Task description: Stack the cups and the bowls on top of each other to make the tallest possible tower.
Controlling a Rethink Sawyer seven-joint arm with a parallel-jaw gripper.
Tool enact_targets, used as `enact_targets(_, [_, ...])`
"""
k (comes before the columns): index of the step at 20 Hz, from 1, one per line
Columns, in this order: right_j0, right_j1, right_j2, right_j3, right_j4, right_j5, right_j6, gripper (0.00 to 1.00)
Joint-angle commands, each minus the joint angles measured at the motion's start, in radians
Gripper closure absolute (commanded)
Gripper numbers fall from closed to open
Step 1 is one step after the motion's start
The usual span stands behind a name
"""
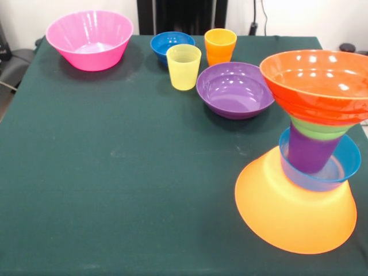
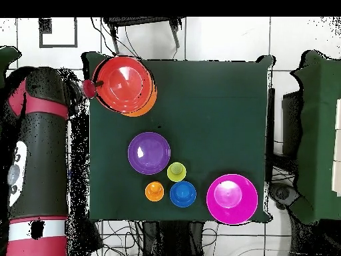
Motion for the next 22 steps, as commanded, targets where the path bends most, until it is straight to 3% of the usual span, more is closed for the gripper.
enact_targets(1, [0.016,-0.011,0.075,0.094,-0.058,0.095,-0.171,1.00])
enact_targets(22, [0.024,-0.011,0.075,0.117,-0.057,0.104,-0.158,1.00])
